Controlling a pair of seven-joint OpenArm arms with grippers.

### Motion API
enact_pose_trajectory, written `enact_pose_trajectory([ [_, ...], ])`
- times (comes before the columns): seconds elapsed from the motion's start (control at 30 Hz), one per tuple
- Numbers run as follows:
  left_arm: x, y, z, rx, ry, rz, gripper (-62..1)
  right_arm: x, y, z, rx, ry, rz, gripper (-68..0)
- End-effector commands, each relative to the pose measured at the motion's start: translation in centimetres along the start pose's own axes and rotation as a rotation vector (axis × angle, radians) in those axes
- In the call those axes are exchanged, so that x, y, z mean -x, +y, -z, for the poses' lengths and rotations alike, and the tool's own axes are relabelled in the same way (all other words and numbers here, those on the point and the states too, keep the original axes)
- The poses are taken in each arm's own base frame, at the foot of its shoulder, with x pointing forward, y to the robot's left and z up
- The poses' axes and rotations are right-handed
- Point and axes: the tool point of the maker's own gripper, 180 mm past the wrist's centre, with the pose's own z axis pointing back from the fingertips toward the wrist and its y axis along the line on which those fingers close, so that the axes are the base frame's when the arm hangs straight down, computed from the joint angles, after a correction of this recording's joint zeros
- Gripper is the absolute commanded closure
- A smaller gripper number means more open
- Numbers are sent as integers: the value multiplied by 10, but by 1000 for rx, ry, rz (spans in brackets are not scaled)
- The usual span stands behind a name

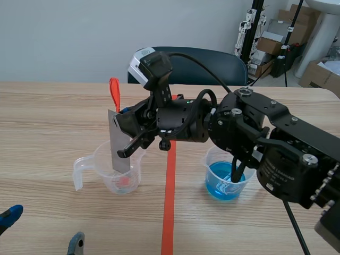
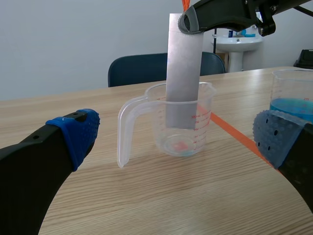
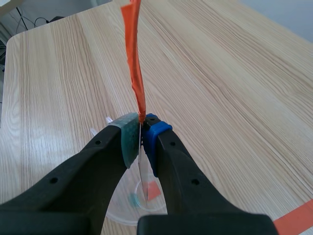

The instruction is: Do the redox reaction experiment. put the plate into the left beaker

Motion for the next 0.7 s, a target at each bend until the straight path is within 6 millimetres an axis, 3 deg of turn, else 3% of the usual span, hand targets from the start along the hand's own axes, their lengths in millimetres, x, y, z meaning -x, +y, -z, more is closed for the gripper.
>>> enact_pose_trajectory([
  [0.0, -5, 3, 2, -2, -24, 9, -623, -15, -2, 2, 1, -50, -2, -4],
  [0.33, -5, 3, 2, -2, -24, 9, -623, -3, 4, 1, 6, -42, -17, -4],
  [0.67, -5, 3, 2, -2, -24, 9, -623, 11, -2, 0, 26, -45, -6, -4],
])
